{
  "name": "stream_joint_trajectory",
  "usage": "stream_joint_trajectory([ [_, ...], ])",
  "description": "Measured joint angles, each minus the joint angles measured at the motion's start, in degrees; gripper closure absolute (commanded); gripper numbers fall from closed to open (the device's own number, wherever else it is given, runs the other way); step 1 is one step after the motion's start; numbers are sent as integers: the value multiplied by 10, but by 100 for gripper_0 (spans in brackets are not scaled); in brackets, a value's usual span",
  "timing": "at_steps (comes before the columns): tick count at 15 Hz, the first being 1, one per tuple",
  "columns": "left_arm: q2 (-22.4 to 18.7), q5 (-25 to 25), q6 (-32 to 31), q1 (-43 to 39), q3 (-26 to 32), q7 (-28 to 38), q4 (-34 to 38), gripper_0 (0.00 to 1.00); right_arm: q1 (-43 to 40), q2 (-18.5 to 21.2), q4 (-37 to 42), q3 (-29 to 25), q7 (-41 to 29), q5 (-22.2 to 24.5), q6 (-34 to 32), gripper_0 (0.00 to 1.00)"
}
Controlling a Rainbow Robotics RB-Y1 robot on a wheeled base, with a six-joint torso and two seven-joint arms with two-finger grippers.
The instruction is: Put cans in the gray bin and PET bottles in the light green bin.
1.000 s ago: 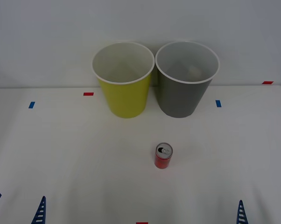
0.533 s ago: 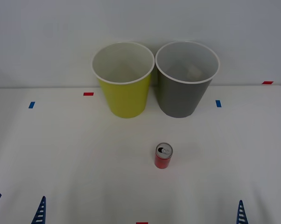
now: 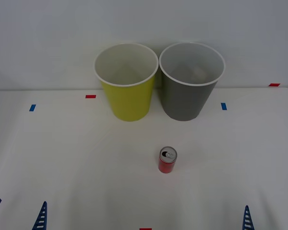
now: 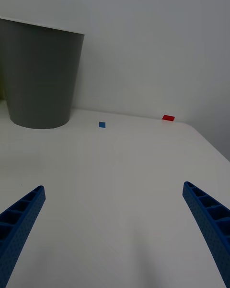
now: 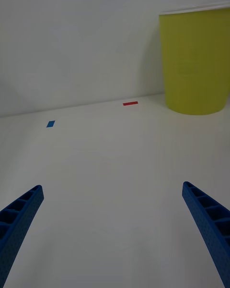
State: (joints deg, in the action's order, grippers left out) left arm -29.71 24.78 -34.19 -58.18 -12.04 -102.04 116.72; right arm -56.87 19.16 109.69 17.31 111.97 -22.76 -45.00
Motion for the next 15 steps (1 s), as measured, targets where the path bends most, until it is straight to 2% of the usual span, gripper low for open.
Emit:
stream_joint_trajectory([
  [15,0,0,0,0,0,0,0,0,0,0,0,0,0,0,0,0],
])
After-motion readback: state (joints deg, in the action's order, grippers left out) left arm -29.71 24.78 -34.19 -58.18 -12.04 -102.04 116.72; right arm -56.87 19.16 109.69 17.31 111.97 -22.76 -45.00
